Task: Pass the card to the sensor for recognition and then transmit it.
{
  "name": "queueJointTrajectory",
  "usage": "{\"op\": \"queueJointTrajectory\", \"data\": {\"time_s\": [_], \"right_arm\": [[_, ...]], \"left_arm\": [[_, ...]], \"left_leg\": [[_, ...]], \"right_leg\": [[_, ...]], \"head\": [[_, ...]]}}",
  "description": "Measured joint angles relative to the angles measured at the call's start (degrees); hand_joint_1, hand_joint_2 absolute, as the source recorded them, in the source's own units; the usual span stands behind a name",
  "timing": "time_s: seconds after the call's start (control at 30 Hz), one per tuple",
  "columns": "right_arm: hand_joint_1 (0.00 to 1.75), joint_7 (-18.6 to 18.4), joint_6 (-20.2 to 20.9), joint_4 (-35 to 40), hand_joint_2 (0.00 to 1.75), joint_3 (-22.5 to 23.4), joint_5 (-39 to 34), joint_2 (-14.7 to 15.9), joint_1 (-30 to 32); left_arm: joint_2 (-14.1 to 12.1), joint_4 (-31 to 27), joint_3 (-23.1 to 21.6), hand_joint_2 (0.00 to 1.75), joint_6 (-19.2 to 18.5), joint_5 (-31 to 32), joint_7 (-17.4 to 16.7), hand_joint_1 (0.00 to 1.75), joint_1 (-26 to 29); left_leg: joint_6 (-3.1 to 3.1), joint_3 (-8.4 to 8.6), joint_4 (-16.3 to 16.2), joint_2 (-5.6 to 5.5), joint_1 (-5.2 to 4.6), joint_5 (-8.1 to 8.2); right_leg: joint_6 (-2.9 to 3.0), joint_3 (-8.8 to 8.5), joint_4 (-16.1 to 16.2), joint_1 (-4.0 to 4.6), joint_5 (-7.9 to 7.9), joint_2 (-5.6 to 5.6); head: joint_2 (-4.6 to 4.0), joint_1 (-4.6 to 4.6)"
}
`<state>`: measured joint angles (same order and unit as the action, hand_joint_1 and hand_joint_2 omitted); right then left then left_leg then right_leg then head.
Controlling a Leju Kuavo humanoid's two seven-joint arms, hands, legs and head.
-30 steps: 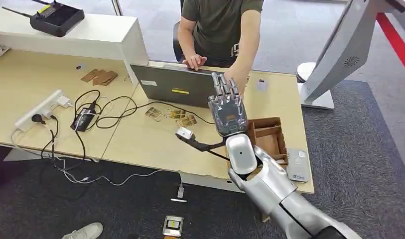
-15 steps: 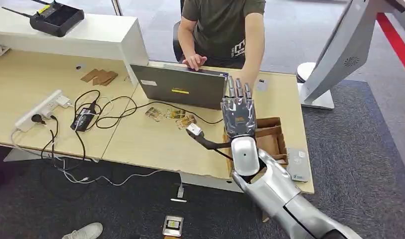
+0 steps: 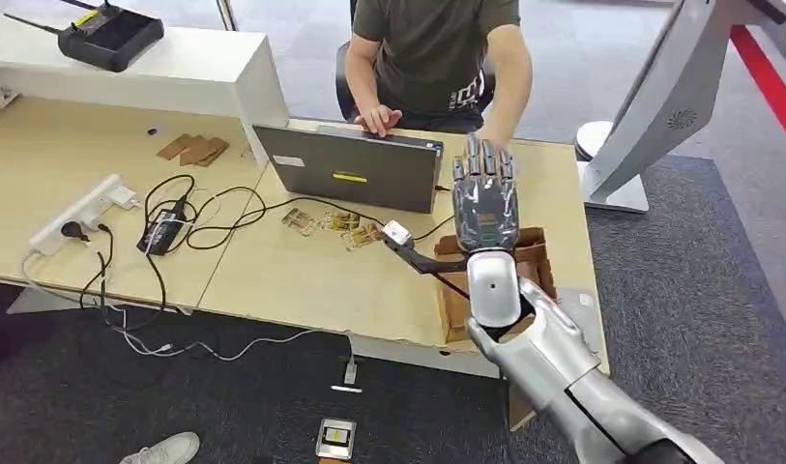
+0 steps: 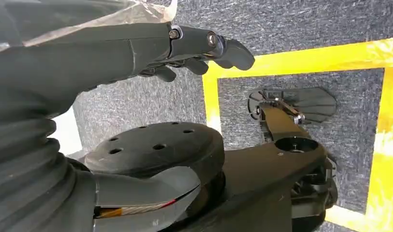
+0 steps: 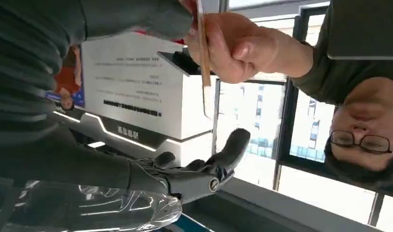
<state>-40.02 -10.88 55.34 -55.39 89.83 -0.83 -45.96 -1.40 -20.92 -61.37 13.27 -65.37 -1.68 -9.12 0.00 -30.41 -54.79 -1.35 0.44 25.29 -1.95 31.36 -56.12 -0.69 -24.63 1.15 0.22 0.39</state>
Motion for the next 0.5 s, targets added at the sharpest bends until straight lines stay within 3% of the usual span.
{"op": "queueJointTrajectory", "data": {"time_s": [0.13, 0.2, 0.27, 0.33, 0.43, 0.5], "right_arm": [[0.0, 0.0, -1.1, -0.2, 1.75, 0.0, 0.0, 0.7, -0.7], [0.0, 0.0, -3.9, -0.2, 1.75, 0.4, 0.0, 1.2, -1.0], [0.0, 0.0, -8.5, 0.0, 1.75, 0.9, 0.0, 1.8, -1.0], [0.0, 0.0, -16.3, 0.5, 1.75, 2.0, -0.1, 2.3, -0.3], [0.0, 0.5, -24.8, 1.8, 1.75, 4.7, -2.7, 2.8, 2.5], [0.0, 3.4, -27.3, 6.2, 1.75, 9.0, -6.9, 3.1, 7.1]], "left_arm": [[0.0, 0.1, 0.0, 1.75, -0.1, 0.2, 0.0, 0.0, 0.0], [0.0, 0.2, 0.0, 1.75, -0.2, 0.3, 0.0, 0.0, 0.0], [0.0, 0.2, 0.0, 1.75, -0.2, 0.4, 0.2, 0.0, 0.0], [0.1, 0.3, 0.0, 1.75, -0.1, 0.3, 0.7, 0.0, 0.0], [0.2, 0.5, 0.3, 1.75, 0.2, 0.0, 1.4, 0.0, 0.1], [0.3, 0.6, 0.6, 1.75, 0.4, 0.0, 1.9, 0.0, 0.4]], "left_leg": [[0.0, 0.0, 0.0, -0.01, 0.0, 0.0], [0.0, 0.0, 0.0, -0.01, 0.0, 0.0], [0.0, 0.01, 0.0, 0.0, 0.0, 0.01], [0.0, 0.02, 0.0, -0.01, 0.0, 0.01], [-0.01, 0.07, 0.0, -0.03, 0.01, 0.01], [0.0, 0.07, 0.0, -0.07, 0.02, 0.03]], "right_leg": [[0.0, 0.01, 0.0, 0.0, 0.0, 0.0], [0.0, 0.0, 0.0, 0.0, 0.0, 0.0], [0.0, 0.01, 0.0, 0.0, 0.0, 0.0], [0.0, 0.0, 0.0, 0.0, 0.0, 0.0], [0.0, -0.04, 0.1, 0.01, 0.0, 0.0], [-0.01, -0.1, 0.1, 0.01, -0.02, -0.01]], "head": [[0.0, 0.0], [0.0, 0.0], [0.0, 0.02], [0.0, 0.0], [0.0, 0.0], [0.0, 0.04]]}}
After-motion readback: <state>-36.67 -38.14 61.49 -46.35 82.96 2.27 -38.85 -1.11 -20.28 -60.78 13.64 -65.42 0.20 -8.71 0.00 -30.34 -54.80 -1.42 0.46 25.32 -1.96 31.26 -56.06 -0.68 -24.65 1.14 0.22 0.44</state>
